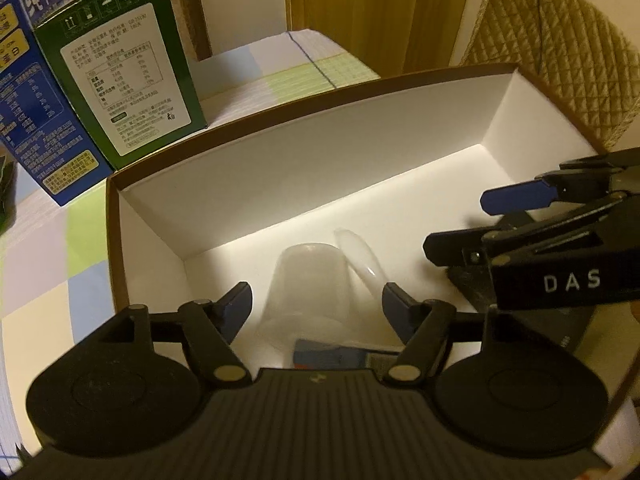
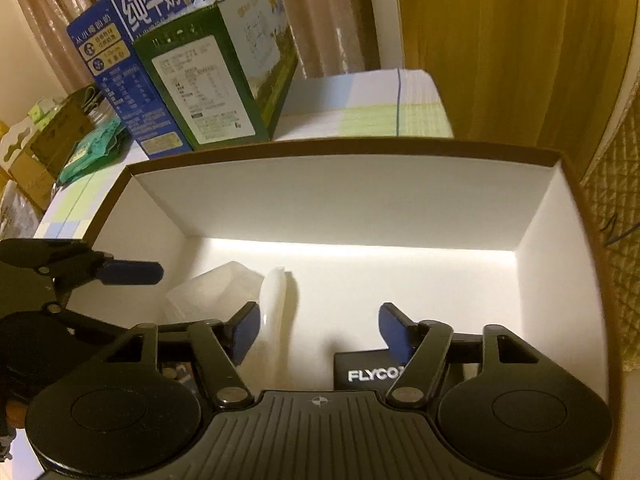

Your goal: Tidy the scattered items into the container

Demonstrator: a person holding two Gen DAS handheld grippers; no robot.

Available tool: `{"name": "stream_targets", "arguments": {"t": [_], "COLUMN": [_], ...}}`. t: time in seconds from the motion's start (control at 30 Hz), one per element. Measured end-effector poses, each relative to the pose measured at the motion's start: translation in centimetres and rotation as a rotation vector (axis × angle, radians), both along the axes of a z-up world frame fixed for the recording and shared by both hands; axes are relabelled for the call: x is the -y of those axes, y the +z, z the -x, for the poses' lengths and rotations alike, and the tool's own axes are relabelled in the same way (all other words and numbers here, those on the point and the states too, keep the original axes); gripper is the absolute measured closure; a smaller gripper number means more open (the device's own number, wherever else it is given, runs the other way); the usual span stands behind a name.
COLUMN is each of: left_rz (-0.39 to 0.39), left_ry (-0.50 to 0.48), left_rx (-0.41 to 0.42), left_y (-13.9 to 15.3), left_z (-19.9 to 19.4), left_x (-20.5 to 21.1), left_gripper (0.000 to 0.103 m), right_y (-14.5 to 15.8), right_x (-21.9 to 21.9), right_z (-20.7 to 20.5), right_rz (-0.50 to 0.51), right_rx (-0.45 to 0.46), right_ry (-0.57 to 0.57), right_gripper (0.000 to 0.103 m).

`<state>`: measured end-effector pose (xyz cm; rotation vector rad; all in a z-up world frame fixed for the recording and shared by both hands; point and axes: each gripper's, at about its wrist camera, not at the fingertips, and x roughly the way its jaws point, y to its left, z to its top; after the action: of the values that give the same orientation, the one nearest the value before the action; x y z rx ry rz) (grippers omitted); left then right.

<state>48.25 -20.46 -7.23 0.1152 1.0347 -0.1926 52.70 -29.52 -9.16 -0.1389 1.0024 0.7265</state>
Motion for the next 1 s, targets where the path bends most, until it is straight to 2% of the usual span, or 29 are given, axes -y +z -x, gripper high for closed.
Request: {"name": "stream_targets", "arguments": {"t": [0.1,0.17,0.3,0.53,0.7,1.0], "left_rz": [0.021,0.021,0.048,0.104,0.105,0.102], "left_ry": [-0.001,0.006,0.024,0.076,0.104,0.176], "left_rx": [0.011,0.023,0.045,0.092,0.139,0.180], "left_y": [0.7,1.2,2.4,5.3,7.1,8.4], "left_z": [1.0,1.8,3.6,7.8,11.4,17.8], "left_x": [0.0,0.0,-0.5,-2.2,-3.5,-7.6], "left_gripper": [0.032,0.025,0.024,0.017,0.017,0.017], "right_y": [0.7,1.4,2.8,4.4,5.5,7.2], "right_x": [0.8,1.3,2.0,3.6,3.9,2.6], "right_z": [0.8,1.5,3.0,6.2,9.0,14.2], "right_rz": [-0.004,-0.005,-0.016,-0.033,-0.040,-0.107], "right_rx": [0.017,0.030,0.057,0.087,0.124,0.153], "right_ry": [-0.014,-0.018,-0.017,-0.052,-0.059,-0.024], "right_gripper": [0.020,0.013,0.002,0.002,0.002,0.002]}}
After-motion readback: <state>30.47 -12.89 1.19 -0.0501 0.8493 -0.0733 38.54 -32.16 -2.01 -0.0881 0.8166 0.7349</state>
